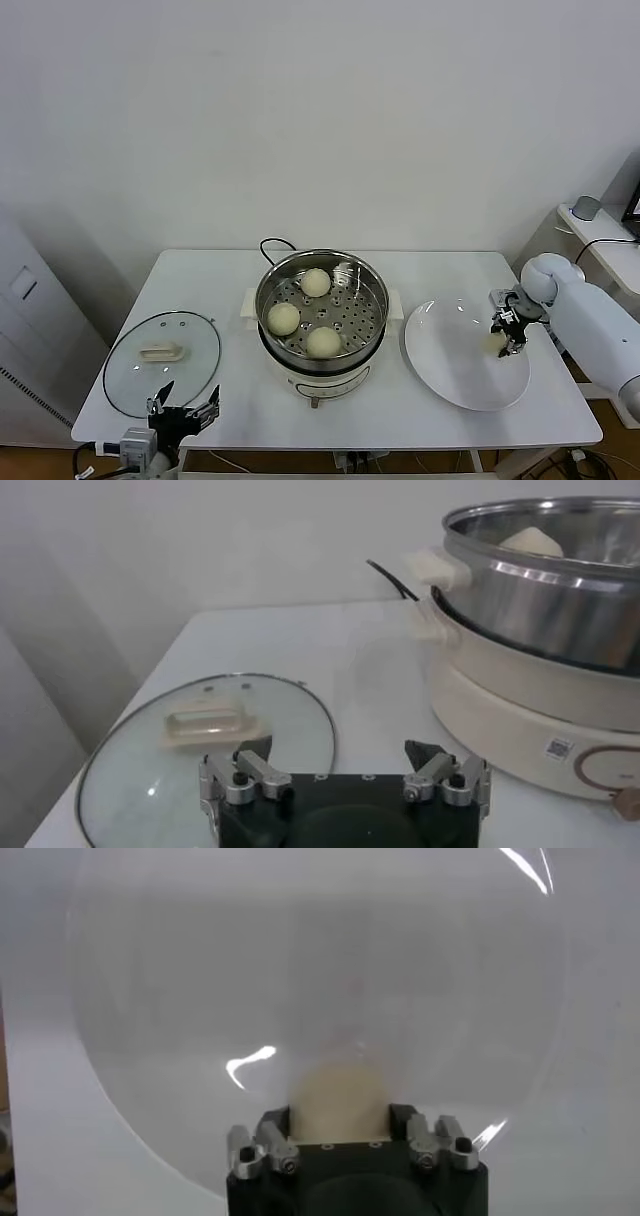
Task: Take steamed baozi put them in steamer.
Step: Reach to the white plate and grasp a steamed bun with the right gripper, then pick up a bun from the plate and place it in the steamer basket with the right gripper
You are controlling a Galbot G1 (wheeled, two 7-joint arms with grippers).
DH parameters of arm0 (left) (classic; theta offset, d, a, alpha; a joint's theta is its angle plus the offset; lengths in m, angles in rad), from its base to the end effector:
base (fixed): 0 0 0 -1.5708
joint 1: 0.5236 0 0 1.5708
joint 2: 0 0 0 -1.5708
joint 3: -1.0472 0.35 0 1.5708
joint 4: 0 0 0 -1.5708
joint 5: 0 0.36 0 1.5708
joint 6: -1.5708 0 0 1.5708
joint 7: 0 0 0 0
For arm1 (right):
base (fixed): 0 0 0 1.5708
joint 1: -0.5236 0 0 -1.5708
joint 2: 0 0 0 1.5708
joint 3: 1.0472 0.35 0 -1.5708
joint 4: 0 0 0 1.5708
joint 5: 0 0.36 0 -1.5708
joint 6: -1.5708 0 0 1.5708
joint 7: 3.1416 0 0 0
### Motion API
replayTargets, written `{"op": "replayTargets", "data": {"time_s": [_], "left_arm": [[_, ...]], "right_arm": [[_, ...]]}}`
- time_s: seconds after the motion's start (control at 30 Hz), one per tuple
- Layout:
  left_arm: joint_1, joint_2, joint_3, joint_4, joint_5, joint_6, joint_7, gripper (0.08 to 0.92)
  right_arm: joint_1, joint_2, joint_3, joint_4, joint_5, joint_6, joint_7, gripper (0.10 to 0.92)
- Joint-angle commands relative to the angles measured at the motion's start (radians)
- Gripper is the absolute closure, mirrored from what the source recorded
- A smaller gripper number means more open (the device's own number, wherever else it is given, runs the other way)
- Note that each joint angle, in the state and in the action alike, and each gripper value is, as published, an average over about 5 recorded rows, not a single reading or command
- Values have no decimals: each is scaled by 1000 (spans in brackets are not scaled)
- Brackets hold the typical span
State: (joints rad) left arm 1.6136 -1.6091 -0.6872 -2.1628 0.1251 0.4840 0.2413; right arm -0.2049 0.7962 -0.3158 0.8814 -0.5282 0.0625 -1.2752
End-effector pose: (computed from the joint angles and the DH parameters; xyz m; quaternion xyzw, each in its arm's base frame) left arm 0.1678 0.0429 -0.2855 -0.0180 -0.9701 -0.0409 0.2385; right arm 0.5402 -0.2572 -0.2333 0.4753 -0.5118 0.5403 0.4694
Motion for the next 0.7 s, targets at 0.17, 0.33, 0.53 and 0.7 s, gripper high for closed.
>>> {"op": "replayTargets", "data": {"time_s": [0.17,0.33,0.53,0.7], "left_arm": [[-13,-46,8,10,18,-2,-4,177],[-11,-43,2,-11,24,0,-4,177],[-11,-44,-3,-25,71,-1,-7,177],[-4,-49,13,-39,74,-4,-10,177]], "right_arm": [[243,-158,-292,227,326,-197,-16,616],[533,-175,-596,318,593,-340,-14,618],[791,-72,-850,393,838,-474,19,618],[873,51,-934,412,966,-534,49,618]]}}
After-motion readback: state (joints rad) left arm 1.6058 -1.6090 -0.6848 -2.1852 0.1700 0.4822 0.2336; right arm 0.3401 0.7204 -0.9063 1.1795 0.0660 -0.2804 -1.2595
